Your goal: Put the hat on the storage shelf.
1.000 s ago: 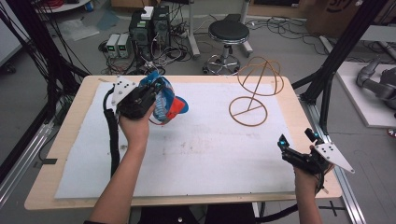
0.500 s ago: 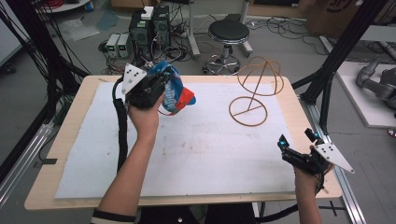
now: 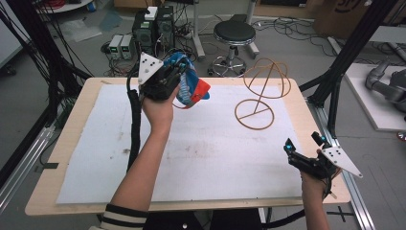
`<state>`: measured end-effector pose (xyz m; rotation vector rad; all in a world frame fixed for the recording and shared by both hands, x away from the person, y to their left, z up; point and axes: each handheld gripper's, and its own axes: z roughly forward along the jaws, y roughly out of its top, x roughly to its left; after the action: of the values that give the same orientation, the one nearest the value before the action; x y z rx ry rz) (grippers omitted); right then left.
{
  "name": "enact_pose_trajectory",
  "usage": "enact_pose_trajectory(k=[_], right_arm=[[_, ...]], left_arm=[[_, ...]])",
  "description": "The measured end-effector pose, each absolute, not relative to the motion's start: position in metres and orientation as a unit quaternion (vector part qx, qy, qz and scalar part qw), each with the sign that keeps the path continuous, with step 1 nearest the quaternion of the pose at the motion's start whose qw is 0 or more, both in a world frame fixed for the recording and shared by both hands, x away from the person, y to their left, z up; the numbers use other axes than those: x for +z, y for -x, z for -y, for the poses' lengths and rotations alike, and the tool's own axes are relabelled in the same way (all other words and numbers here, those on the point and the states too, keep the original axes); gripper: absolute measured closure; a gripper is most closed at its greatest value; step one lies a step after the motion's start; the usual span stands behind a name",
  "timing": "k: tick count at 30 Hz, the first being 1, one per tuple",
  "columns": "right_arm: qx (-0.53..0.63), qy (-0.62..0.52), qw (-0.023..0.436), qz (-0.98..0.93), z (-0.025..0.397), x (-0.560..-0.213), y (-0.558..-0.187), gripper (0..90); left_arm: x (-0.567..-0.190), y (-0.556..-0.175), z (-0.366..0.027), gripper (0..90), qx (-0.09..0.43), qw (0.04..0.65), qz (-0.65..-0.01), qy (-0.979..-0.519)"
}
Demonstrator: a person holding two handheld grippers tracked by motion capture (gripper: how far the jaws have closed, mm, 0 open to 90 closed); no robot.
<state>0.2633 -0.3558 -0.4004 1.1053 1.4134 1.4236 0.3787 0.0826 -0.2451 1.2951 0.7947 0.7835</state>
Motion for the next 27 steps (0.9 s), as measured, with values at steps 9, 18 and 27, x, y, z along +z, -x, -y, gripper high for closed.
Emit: enact_pose_trajectory(k=[9,18,27], right_arm=[[0.566,-0.441,0.412,-0.562,0.356,-0.401,-0.263,4.4],[0.567,-0.439,0.411,-0.563,0.355,-0.400,-0.262,4.4],[0.567,-0.436,0.413,-0.564,0.355,-0.400,-0.262,4.4]], left_arm=[[-0.235,-0.389,-0.064,88.9,0.353,0.656,-0.342,-0.572],[-0.224,-0.398,-0.048,88.9,0.364,0.647,-0.339,-0.578],[-0.216,-0.407,-0.034,89.0,0.367,0.644,-0.340,-0.578]])
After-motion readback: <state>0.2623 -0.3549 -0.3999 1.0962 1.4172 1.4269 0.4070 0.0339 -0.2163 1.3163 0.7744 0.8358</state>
